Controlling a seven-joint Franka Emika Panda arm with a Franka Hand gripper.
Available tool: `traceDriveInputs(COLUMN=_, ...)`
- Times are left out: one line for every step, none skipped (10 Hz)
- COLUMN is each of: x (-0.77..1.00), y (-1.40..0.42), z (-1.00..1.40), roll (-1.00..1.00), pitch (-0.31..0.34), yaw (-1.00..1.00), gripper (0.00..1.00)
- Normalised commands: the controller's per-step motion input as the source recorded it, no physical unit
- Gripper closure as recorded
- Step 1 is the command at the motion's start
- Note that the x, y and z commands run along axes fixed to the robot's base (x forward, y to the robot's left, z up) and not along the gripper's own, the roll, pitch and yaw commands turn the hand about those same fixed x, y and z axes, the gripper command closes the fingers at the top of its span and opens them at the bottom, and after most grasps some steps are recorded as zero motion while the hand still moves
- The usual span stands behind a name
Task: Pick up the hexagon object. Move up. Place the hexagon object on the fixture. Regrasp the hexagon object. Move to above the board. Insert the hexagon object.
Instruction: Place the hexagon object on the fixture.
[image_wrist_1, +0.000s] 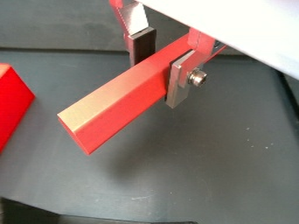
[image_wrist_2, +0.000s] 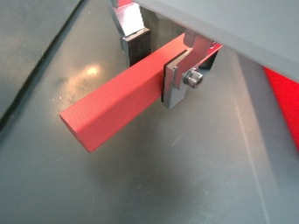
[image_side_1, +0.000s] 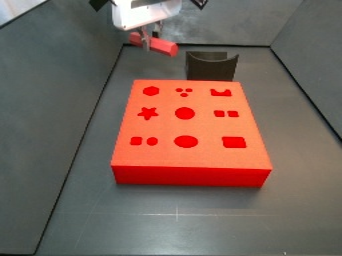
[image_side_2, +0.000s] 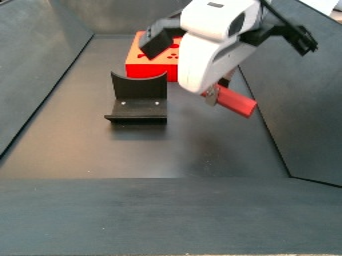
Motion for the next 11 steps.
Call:
traceDriveInputs(x=-0.01, y=0.00, z=1.00, roll=0.03, pitch=0.027, yaw=0.00, gripper=1.00)
traceDriveInputs(x=-0.01, y=0.00, z=1.00, roll=0.05, pitch=0.044, yaw=-0.01, gripper=1.00)
traceDriveInputs(x=-0.02, y=0.00, z=1.00, roll=0.08, pitch=0.065, yaw=-0.01, gripper=1.00)
traceDriveInputs(x=-0.02, y=0.00, z=1.00, roll=0.09, pitch=0.077, yaw=-0.01, gripper=1.00)
traceDriveInputs(x=-0.02, y=0.00, z=1.00, roll=0.11, pitch=0.089, yaw=0.00, gripper=1.00)
traceDriveInputs(x=-0.03, y=0.00, z=1.00, roll=0.12, pitch=0.095, yaw=0.00, gripper=1.00)
traceDriveInputs(x=-0.03, y=0.00, z=1.00, roll=0.14, pitch=0.098, yaw=0.02, gripper=1.00)
traceDriveInputs(x=-0.03, y=-0.01, z=1.00, roll=0.13, pitch=0.098, yaw=0.03, gripper=1.00)
traceDriveInputs(x=-0.03, y=0.00, z=0.85, roll=0.13, pitch=0.101, yaw=0.04, gripper=1.00)
traceDriveInputs(x=-0.02, y=0.00, z=0.69, roll=0.13, pitch=0.103, yaw=0.04, gripper=1.00)
traceDriveInputs(x=-0.01, y=0.00, z=0.56, roll=0.11, pitch=0.103, yaw=0.03, gripper=1.00)
